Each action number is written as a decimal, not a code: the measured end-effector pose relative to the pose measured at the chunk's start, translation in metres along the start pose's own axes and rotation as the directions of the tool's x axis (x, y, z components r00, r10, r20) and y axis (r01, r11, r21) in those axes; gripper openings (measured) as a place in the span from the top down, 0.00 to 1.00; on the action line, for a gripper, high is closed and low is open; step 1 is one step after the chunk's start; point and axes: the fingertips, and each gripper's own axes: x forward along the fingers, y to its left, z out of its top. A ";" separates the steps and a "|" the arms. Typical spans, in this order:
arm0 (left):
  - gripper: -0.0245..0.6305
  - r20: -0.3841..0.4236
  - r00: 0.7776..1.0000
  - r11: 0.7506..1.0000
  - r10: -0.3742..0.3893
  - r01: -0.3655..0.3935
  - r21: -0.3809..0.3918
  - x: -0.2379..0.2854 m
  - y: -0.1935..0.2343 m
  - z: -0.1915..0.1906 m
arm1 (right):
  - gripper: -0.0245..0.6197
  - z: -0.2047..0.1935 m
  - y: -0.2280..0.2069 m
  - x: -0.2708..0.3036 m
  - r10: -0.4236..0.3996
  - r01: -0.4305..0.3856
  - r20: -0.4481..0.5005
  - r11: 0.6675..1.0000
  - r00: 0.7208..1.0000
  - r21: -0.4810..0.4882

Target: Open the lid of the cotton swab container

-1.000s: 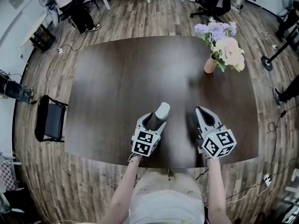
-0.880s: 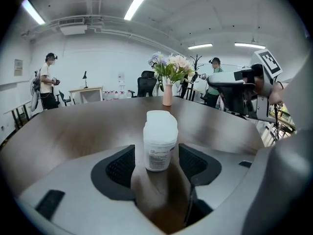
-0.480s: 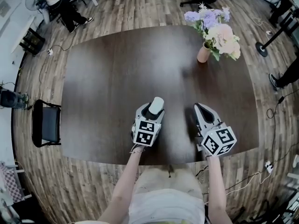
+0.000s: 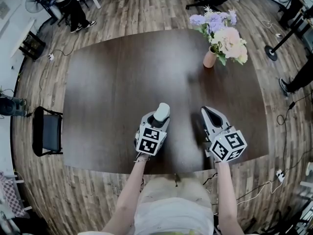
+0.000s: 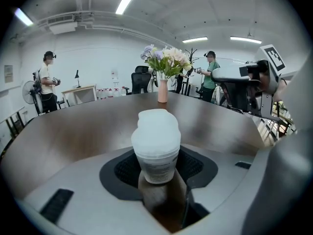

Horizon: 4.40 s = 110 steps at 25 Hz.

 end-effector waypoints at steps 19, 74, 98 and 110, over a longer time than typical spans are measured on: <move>0.64 -0.002 0.914 0.906 -0.407 0.404 0.125 -0.102 -0.066 0.080 | 0.93 0.058 0.089 -0.002 0.488 -0.491 -0.048 0.866 0.871 -0.094; 0.64 0.041 0.950 0.810 -0.310 0.242 0.534 -0.138 -0.083 0.114 | 0.58 0.086 0.165 0.006 0.819 -0.724 -0.228 0.573 0.527 0.384; 0.64 0.192 0.975 0.981 -0.115 0.081 0.175 -0.133 -0.032 0.109 | 0.72 0.098 0.114 0.011 0.621 -0.619 -0.073 0.784 0.780 0.056; 0.64 0.278 0.953 0.993 0.119 -0.111 -0.045 -0.144 0.005 0.112 | 0.92 0.080 0.082 0.010 0.337 -0.325 0.027 0.923 0.941 -0.207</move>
